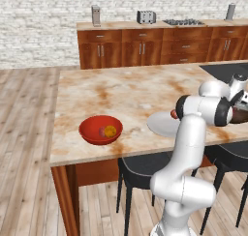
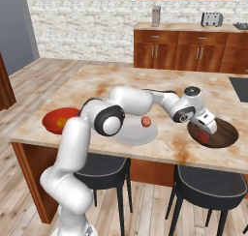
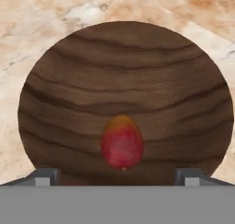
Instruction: Take the fruits from the plate on the dining counter and place two fruits in each bowl.
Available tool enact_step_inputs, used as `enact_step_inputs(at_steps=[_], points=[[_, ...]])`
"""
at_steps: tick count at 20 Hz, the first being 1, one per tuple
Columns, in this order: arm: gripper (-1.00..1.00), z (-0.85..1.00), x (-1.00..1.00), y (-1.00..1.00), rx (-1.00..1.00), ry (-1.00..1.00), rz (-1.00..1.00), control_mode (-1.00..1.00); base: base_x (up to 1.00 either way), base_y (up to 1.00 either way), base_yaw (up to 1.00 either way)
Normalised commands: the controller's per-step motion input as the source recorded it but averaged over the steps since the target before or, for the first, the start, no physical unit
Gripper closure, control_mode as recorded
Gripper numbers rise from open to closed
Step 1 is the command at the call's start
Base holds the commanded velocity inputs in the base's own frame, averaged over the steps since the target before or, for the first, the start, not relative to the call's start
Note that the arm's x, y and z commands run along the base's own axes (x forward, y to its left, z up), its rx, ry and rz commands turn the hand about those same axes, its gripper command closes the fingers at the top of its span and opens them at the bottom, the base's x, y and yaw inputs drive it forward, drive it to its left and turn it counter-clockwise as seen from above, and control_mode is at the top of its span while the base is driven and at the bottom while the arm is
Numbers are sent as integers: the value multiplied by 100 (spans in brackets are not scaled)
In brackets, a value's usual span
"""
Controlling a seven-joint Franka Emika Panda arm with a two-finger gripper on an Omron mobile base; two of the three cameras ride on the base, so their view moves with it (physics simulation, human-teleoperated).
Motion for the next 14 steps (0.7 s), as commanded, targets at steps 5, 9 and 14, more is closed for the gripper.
enact_step_inputs(at_steps=[5, 9, 14], points=[[-100, 25, -40, 93, 0, 5, 6, -100, 0, 0, 0], [-100, 40, -43, 100, 0, 8, 10, -100, 0, 0, 0], [-100, 17, -29, 100, 0, 3, 17, -100, 0, 0, 0]])
